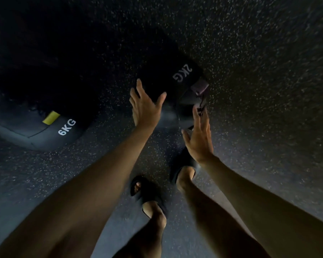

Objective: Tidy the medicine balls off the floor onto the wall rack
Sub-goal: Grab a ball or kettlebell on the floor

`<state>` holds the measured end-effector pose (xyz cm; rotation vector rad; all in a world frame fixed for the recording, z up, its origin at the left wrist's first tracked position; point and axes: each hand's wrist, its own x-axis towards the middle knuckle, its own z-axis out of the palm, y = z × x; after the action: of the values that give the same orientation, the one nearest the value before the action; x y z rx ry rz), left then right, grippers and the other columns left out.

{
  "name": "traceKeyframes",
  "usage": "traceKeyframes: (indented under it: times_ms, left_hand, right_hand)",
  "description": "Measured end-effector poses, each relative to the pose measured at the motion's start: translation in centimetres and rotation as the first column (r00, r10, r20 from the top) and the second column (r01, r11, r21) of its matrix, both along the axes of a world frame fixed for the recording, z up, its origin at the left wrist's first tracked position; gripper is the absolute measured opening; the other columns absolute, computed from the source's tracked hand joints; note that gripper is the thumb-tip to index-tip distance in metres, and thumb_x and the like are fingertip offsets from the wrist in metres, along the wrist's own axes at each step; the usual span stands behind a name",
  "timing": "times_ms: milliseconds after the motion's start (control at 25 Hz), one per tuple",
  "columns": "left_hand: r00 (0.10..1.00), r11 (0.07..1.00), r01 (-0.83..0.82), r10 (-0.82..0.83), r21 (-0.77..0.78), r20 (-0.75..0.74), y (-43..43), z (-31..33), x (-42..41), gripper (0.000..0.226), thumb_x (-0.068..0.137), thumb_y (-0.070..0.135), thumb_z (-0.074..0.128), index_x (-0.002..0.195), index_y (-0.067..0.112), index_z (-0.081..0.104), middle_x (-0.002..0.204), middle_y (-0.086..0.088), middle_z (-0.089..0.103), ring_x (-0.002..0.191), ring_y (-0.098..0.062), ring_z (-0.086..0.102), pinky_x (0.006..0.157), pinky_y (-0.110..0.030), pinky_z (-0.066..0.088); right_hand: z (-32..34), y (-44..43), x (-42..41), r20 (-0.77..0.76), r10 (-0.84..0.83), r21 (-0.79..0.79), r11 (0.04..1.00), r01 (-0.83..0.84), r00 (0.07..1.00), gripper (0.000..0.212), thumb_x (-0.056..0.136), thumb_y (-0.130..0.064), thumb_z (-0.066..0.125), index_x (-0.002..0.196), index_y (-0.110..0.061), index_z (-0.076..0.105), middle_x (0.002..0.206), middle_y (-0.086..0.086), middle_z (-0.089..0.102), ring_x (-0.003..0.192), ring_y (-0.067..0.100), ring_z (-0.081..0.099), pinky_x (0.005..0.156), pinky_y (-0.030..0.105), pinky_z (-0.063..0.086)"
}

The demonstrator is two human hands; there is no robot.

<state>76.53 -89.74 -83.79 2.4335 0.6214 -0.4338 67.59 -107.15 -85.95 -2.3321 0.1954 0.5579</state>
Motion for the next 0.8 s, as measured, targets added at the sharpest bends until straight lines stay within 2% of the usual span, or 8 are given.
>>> traceKeyframes:
  times_ms: [80,160,320,480,640,800]
  left_hand:
    - [0.997,1.0,-0.015,0.016,-0.008,0.08,-1.0,0.4,1.7,0.084,0.094,0.052,0.059,0.155,0.008,0.022,0.149,-0.021,0.034,0.128,-0.035,0.04,0.101,-0.048,0.046]
    - [0.992,0.998,0.056,-0.054,-0.013,0.111,-1.3,0.4,1.8,0.08,0.095,0.047,0.059,0.155,0.01,0.022,0.152,-0.021,0.03,0.133,-0.034,0.035,0.107,-0.049,0.041]
    - [0.983,0.982,0.183,-0.182,-0.045,0.038,-0.5,-0.6,1.5,0.089,0.093,0.055,0.057,0.159,0.019,0.008,0.162,-0.023,0.011,0.144,-0.039,0.022,0.113,-0.053,0.032]
    - [0.98,0.976,0.182,-0.19,-0.117,-0.064,-0.2,-1.1,5.3,0.1,0.092,0.043,0.066,0.159,0.027,-0.007,0.163,-0.024,0.006,0.148,-0.042,0.019,0.115,-0.056,0.032]
    - [0.983,0.987,0.114,-0.128,-0.109,-0.131,-0.1,-1.1,12.7,0.107,0.091,0.041,0.069,0.157,0.032,-0.015,0.162,-0.029,0.004,0.145,-0.048,0.024,0.112,-0.059,0.036]
    - [0.978,0.987,0.159,-0.157,0.0,-0.139,1.6,-1.1,19.6,0.108,0.085,0.055,0.068,0.158,0.035,-0.009,0.158,-0.023,0.017,0.134,-0.047,0.04,0.1,-0.058,0.047]
  right_hand:
    - [0.2,-0.1,3.1,-0.004,-0.023,0.025,0.999,0.023,1.0,0.084,0.098,-0.03,0.06,0.16,-0.033,0.003,0.166,0.012,-0.005,0.151,0.036,0.014,0.117,0.054,0.032]
    - [0.5,0.0,6.4,-0.009,-0.077,0.018,0.997,0.077,0.997,0.083,0.099,-0.03,0.06,0.16,-0.034,0.004,0.166,0.012,-0.003,0.15,0.036,0.015,0.117,0.052,0.033]
    - [0.7,0.1,14.9,-0.007,-0.154,-0.03,0.988,0.154,0.988,0.072,0.101,-0.04,0.052,0.16,-0.032,0.013,0.165,0.015,0.009,0.146,0.035,0.021,0.115,0.046,0.029]
    - [0.4,0.8,24.1,0.028,-0.263,0.032,0.964,0.262,0.964,0.068,0.096,-0.039,0.059,0.154,-0.016,0.031,0.157,0.015,0.031,0.144,0.032,0.031,0.118,0.044,0.03]
    - [0.1,1.1,29.6,0.094,-0.272,0.106,0.959,0.262,0.958,0.061,0.095,-0.031,0.061,0.148,-0.013,0.039,0.151,0.013,0.037,0.14,0.027,0.037,0.115,0.041,0.036]
    - [0.7,2.3,31.0,0.172,-0.206,0.015,0.978,0.207,0.963,0.057,0.095,-0.03,0.06,0.147,-0.015,0.041,0.158,0.014,0.027,0.146,0.028,0.027,0.118,0.042,0.032]
